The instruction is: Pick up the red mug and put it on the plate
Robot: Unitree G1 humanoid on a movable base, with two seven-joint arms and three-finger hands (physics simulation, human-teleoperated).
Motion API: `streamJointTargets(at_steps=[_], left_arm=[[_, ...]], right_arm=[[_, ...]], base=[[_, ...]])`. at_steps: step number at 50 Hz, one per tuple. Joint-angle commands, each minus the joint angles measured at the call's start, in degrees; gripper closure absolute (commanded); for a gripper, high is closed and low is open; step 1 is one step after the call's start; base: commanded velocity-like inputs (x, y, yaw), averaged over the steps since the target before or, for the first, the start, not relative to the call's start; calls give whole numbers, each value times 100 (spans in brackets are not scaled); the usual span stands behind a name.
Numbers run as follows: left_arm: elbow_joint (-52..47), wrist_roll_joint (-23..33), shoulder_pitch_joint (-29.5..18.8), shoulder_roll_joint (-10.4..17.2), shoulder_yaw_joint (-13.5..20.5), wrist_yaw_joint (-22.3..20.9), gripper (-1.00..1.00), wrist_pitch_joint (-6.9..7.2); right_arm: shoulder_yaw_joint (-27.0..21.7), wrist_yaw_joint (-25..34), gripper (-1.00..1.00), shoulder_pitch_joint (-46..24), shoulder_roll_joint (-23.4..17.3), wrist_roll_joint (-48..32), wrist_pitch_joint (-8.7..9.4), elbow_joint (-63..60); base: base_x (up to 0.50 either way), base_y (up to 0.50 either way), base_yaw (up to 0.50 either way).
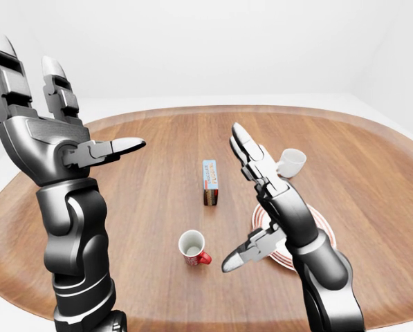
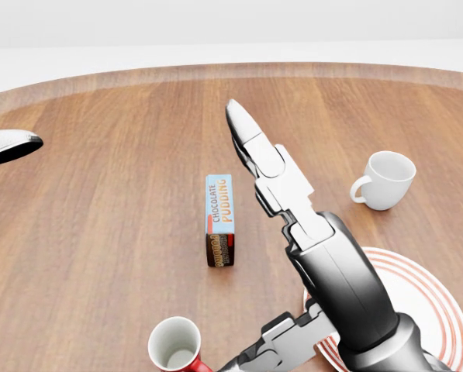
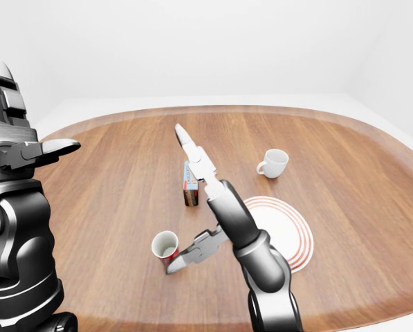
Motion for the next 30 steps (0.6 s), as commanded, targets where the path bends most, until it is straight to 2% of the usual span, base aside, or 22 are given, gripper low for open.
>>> streamJointTargets(at_steps=[1,10,18,30], left_arm=[[14,10,-4,14,21,-4,-100,0],[-34,18,37,-2,7,-10,-100,0],[-84,6,43,4,26,0,-100,0],[-103,-16,46,3,26,16,-100,0]], right_arm=[[346,314,-100,246,6,-434,0,35],[564,415,-100,328,11,-702,0,242],[1015,504,-100,360,16,-1135,0,892],[1066,675,-100,127,174,-1615,0,1544]], base=[[0,0,0],[0,0,0],[0,0,0],[0,0,0]])
